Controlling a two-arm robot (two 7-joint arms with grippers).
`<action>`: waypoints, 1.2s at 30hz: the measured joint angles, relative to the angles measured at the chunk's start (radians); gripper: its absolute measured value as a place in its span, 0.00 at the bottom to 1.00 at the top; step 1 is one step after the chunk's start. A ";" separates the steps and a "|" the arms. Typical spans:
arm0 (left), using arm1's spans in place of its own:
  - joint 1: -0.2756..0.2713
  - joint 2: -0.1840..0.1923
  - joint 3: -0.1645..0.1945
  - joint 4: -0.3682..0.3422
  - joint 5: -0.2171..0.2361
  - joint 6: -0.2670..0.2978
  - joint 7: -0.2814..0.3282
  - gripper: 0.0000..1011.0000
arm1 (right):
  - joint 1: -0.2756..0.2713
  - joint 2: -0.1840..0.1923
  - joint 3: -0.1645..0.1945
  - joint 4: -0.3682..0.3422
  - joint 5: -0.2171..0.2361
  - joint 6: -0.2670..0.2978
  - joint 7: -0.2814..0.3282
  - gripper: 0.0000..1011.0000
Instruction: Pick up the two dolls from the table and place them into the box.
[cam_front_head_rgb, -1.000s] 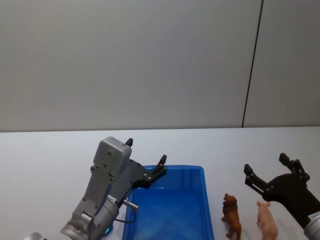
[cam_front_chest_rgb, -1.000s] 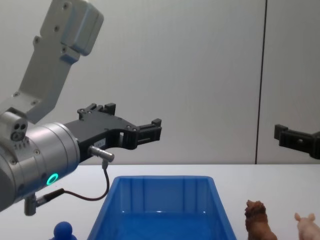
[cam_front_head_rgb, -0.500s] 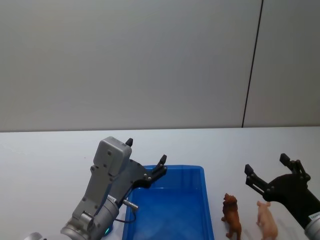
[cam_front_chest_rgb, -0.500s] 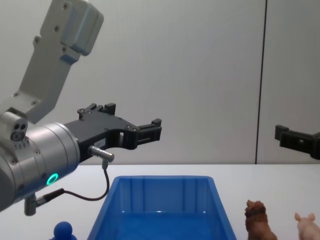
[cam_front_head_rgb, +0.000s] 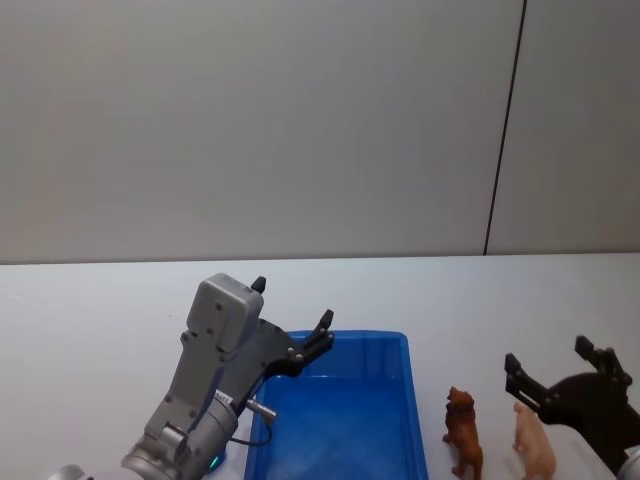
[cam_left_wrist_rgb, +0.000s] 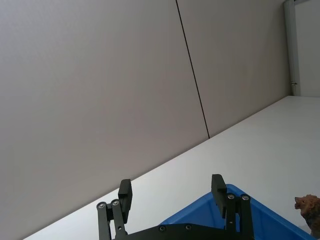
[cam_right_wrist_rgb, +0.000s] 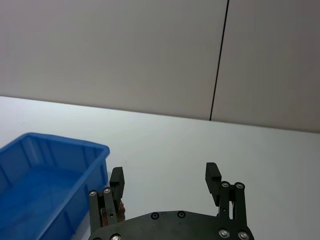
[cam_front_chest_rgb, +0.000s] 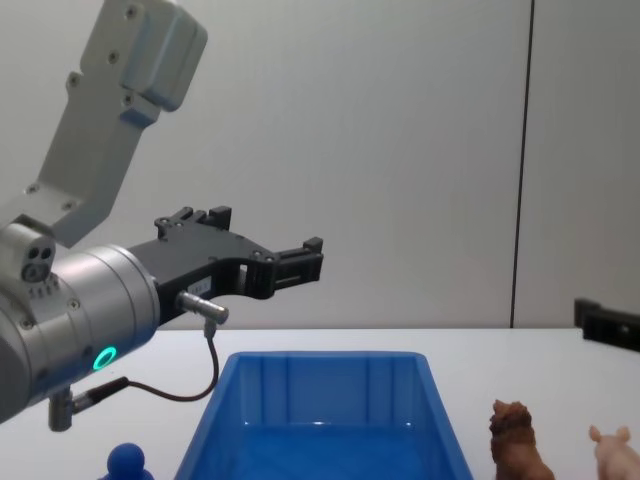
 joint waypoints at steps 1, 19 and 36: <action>0.000 0.000 0.000 0.000 0.000 0.000 0.000 0.99 | -0.002 0.000 0.000 0.000 0.000 0.005 -0.004 0.99; 0.000 0.000 0.000 0.000 0.000 0.000 0.000 0.99 | -0.044 -0.018 -0.013 0.018 -0.029 0.088 -0.079 0.99; 0.000 0.000 0.000 0.000 0.000 0.000 0.000 0.99 | -0.045 -0.054 -0.034 0.095 -0.075 0.104 -0.088 0.96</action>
